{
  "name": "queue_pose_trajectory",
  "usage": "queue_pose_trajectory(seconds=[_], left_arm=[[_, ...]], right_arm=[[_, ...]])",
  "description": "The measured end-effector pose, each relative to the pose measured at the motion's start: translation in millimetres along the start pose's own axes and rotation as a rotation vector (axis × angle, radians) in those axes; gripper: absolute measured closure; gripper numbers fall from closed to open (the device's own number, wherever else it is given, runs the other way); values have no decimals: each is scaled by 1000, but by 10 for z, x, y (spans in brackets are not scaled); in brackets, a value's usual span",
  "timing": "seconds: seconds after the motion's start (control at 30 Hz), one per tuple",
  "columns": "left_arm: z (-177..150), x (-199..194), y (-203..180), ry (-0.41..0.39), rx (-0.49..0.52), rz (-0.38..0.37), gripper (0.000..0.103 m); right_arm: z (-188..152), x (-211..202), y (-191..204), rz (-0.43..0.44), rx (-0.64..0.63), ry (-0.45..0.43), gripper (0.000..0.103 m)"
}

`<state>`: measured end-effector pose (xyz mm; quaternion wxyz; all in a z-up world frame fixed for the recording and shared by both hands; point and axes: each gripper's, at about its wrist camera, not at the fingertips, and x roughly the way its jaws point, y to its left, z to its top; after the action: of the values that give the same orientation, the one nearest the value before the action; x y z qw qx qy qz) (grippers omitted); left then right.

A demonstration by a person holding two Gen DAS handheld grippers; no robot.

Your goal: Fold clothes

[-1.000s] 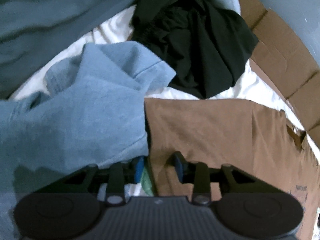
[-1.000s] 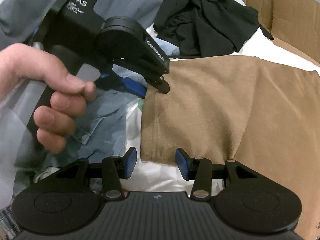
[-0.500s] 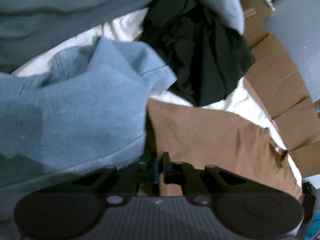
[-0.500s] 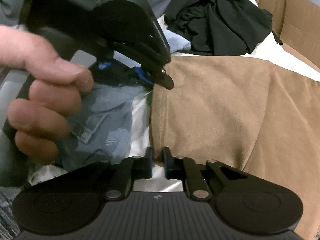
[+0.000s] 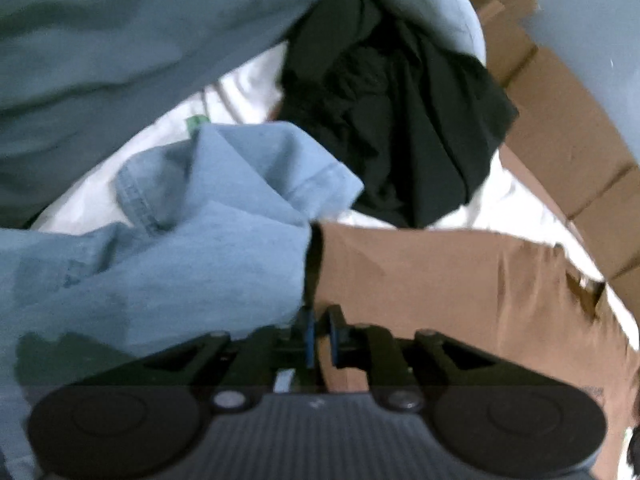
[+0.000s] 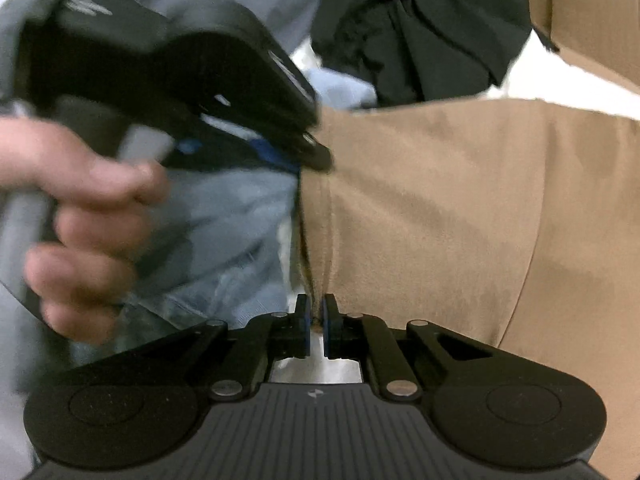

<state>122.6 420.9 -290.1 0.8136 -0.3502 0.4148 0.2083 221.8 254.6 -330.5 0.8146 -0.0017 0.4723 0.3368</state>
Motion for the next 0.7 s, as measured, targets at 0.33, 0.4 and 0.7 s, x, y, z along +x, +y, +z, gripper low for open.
queue_pose_trajectory(seconds=[0.33, 0.4, 0.7], left_arm=[[437, -157, -207, -106, 142, -20, 76], [483, -32, -265, -89, 156, -2, 76], [343, 293, -333, -36, 334, 118, 71]], right_arm=[[-22, 20, -21, 10, -10, -2, 99], [-22, 11, -19, 10, -6, 1, 99], [-39, 15, -21, 7, -16, 13, 99]])
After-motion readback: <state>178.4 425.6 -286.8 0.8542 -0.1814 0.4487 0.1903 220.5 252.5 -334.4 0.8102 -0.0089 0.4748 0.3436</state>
